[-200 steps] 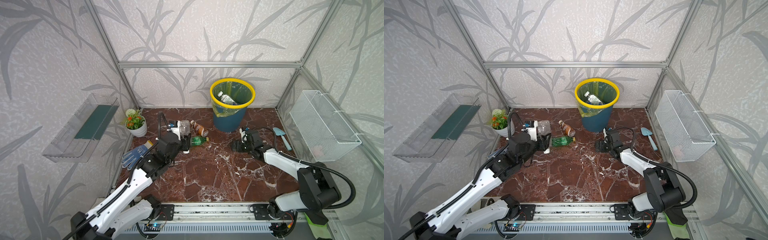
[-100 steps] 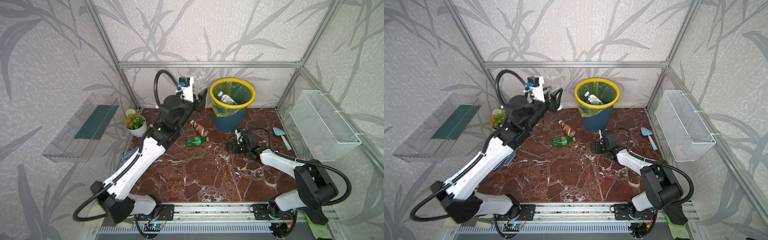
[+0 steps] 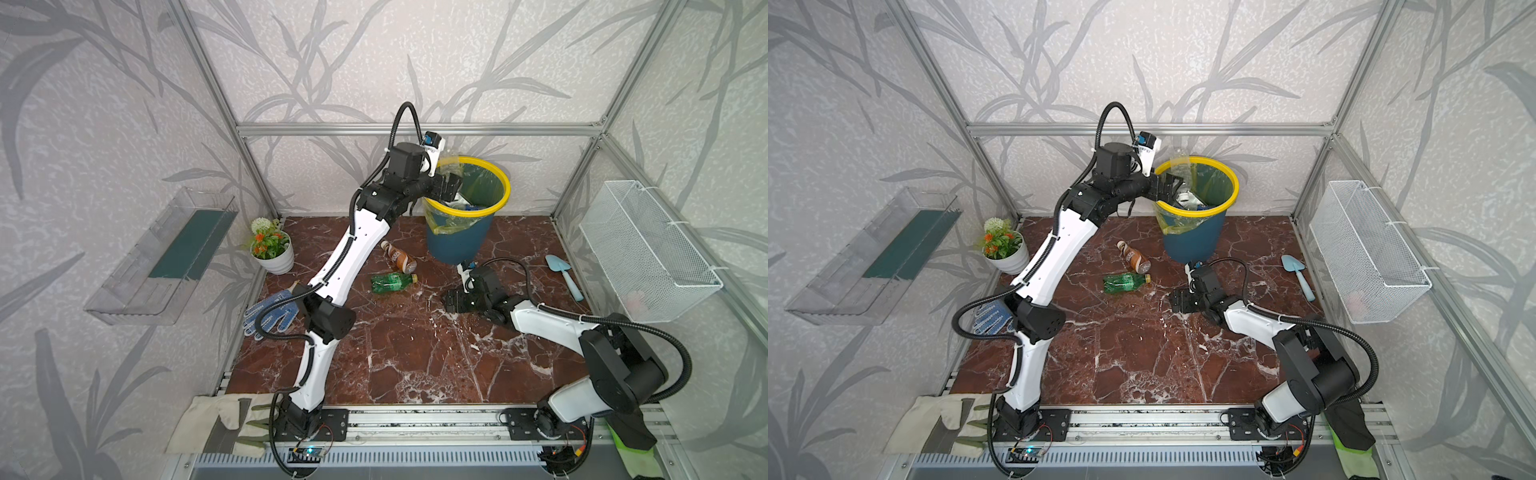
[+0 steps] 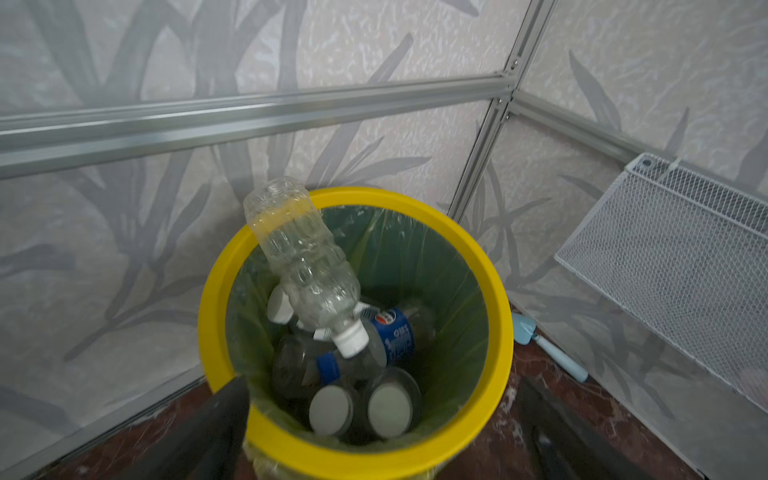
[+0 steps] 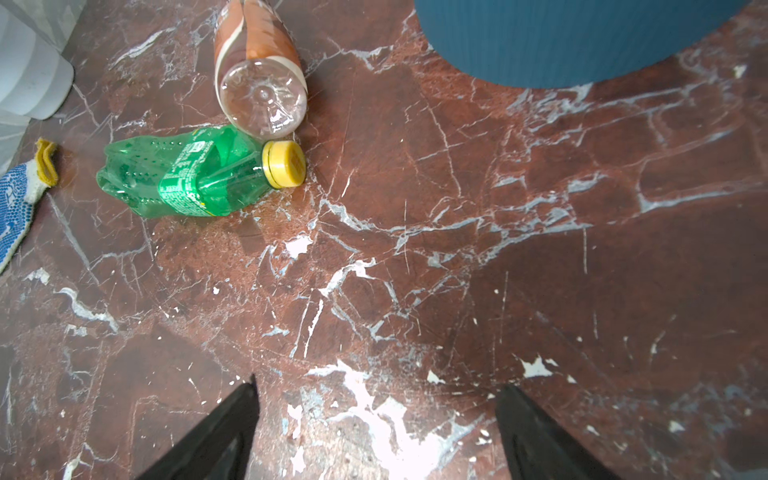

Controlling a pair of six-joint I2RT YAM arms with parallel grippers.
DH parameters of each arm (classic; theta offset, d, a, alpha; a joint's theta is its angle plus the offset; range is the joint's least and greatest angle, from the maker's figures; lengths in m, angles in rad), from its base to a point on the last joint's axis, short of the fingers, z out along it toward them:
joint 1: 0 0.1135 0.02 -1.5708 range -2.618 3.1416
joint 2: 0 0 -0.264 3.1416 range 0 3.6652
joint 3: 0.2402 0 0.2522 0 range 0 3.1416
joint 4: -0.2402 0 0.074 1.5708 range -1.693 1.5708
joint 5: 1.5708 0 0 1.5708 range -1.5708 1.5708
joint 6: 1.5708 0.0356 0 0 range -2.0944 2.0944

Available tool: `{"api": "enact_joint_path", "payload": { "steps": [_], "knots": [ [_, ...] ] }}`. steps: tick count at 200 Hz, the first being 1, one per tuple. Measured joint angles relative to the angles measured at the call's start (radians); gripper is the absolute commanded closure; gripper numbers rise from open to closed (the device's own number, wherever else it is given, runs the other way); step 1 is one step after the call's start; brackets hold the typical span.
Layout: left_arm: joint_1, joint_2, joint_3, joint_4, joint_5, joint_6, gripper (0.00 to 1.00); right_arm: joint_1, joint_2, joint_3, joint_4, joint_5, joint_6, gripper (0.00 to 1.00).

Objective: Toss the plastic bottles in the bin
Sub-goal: 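Carry the clear bottle with the left gripper over the bin and release it, then return the left arm toward the plant while the right gripper reaches for the green bottle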

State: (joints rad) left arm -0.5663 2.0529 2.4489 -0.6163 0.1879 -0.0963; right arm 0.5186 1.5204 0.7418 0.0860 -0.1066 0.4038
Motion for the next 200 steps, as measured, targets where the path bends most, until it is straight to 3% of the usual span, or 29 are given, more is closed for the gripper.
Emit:
{"api": "enact_joint_path", "payload": {
  "steps": [29,75,157,200],
  "knots": [
    [0.013,-0.308,-0.31,0.069,-0.09,0.045,0.01,0.0,0.006,0.0,0.008,-0.003,-0.001,0.1],
    [0.072,-0.629,-0.6,0.18,-0.192,0.088,0.01,0.003,0.061,0.036,0.009,-0.016,-0.012,0.1],
    [0.264,-0.747,-0.94,0.15,-0.279,0.066,0.01,0.03,0.064,0.098,-0.033,-0.021,-0.089,0.1],
    [0.374,-0.836,-1.139,0.14,-0.263,0.015,0.02,0.087,0.118,0.263,-0.185,-0.092,-0.303,0.1]
  ]
}}
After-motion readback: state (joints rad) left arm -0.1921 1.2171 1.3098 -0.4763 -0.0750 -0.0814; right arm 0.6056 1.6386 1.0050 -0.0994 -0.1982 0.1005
